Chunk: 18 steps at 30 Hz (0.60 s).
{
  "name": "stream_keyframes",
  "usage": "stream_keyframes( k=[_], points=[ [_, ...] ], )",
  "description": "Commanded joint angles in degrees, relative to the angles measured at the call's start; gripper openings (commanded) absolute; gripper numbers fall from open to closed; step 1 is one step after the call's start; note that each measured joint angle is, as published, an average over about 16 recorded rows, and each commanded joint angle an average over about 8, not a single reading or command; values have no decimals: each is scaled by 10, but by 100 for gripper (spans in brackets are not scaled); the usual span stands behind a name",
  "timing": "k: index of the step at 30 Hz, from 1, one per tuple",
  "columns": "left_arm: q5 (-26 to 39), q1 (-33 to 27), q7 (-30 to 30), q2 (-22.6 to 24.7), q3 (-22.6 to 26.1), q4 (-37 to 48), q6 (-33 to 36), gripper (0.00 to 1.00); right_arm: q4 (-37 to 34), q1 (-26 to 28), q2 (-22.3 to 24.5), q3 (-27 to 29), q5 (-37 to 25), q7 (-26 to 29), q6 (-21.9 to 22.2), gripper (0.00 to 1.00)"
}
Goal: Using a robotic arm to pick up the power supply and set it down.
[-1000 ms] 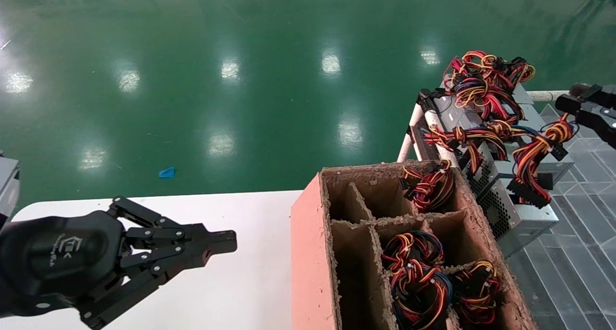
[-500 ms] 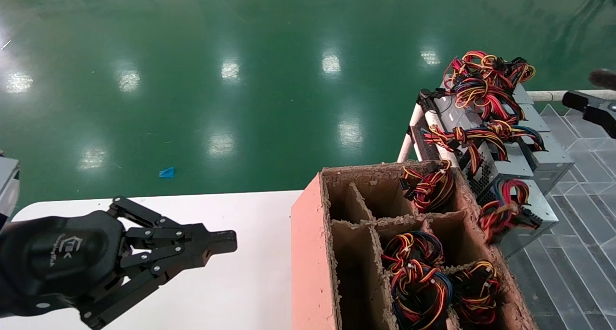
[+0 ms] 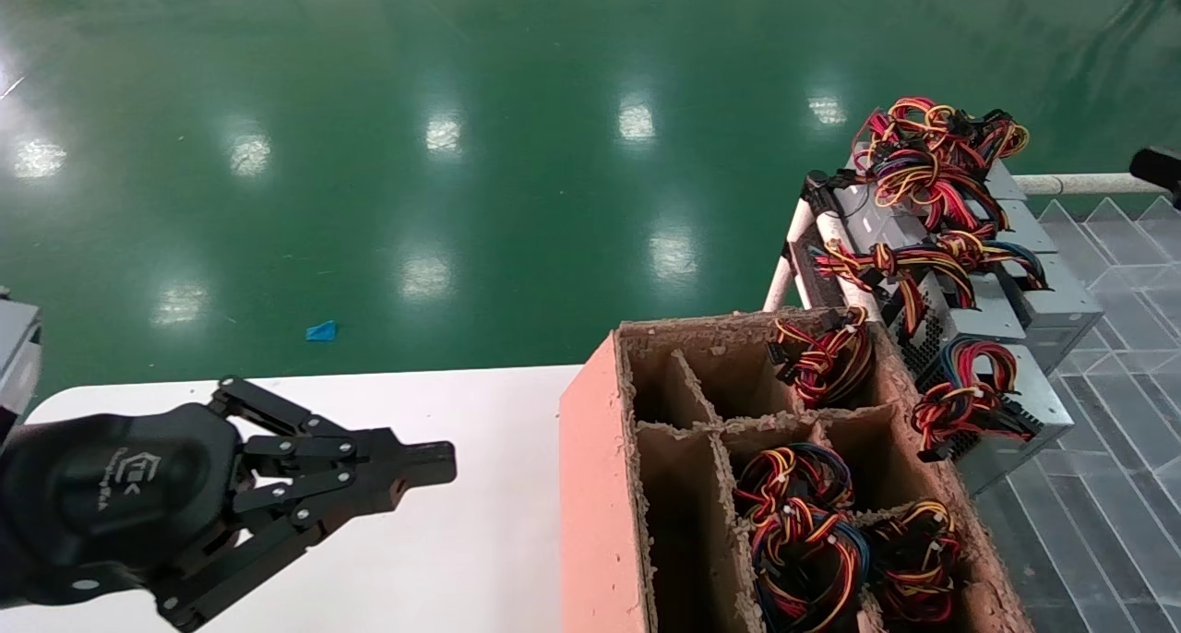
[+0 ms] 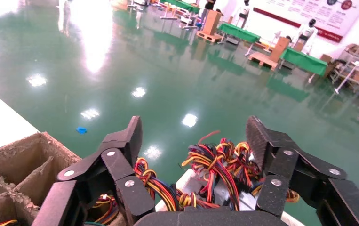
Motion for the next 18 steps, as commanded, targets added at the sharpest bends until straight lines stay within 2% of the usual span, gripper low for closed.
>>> stream_keyframes(
  k=[1, 8, 9, 16, 17, 18],
  points=[
    [0, 0, 0, 0, 0, 0, 0, 0, -3, -1, 0, 1, 5, -6, -5, 100],
    [0, 0, 0, 0, 0, 0, 0, 0, 7, 10, -35, 16, -37, 32, -39, 100],
    [0, 0, 0, 0, 0, 0, 0, 5, 9, 11, -41, 19, -44, 37, -44, 100],
    [0, 0, 0, 0, 0, 0, 0, 92, 20, 22, -77, 34, -88, 77, -81, 100],
    [0, 0, 0, 0, 0, 0, 0, 100, 22, 23, -83, 36, -95, 83, -86, 100],
    [0, 0, 0, 0, 0, 0, 0, 100, 23, 25, -88, 38, -101, 89, -91, 100]
  ],
)
